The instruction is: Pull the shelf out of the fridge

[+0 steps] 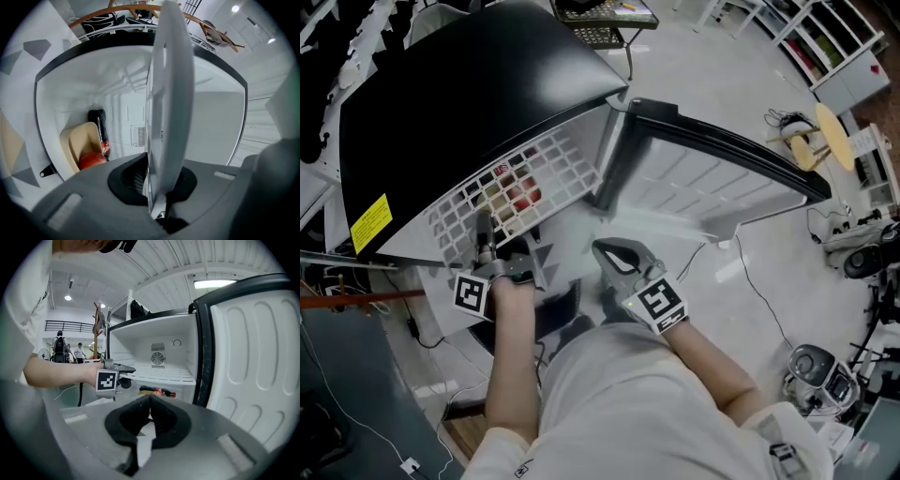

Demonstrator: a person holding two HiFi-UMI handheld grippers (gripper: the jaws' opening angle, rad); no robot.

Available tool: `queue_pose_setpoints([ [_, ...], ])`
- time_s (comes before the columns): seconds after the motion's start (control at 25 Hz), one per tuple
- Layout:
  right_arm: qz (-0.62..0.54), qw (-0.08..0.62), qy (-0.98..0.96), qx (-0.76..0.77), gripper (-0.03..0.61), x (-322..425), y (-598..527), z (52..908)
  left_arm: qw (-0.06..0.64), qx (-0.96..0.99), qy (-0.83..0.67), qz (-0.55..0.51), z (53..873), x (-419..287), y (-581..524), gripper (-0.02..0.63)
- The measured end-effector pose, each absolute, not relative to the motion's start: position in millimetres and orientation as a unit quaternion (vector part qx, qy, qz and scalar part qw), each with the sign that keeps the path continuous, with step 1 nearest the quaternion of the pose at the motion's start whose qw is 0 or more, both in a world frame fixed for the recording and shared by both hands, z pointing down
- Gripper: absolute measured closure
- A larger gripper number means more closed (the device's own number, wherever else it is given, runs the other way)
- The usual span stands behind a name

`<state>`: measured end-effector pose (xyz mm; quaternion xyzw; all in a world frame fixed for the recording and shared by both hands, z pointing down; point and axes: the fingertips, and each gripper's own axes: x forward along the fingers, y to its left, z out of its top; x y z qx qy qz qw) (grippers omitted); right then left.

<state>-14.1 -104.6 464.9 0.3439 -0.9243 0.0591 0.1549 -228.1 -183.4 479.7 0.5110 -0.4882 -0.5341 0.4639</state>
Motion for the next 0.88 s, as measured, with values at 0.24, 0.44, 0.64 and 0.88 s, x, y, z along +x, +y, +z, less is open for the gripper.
queue_pose_setpoints([
  [0.24,0.062,0.156,-0.916,0.363,0.577,-10,-90,466,0.469,0.519,-0.482,-0.527,481,-225,-176,0.584],
  [0.44,0.061,0.155,-0.915,0.367,0.577,-1,-84,465,0.467,0.522,-0.48,-0.528,482,-219,-167,0.584],
  [0.64,0.052,0.152,-0.925,0.344,0.577,7,-86,460,0.463,0.516,-0.483,-0.534,482,-217,-160,0.584],
  [0.88,0.045,0.147,-0.935,0.318,0.577,18,-92,452,0.454,0.511,-0.491,-0.54,480,-214,-156,0.586],
])
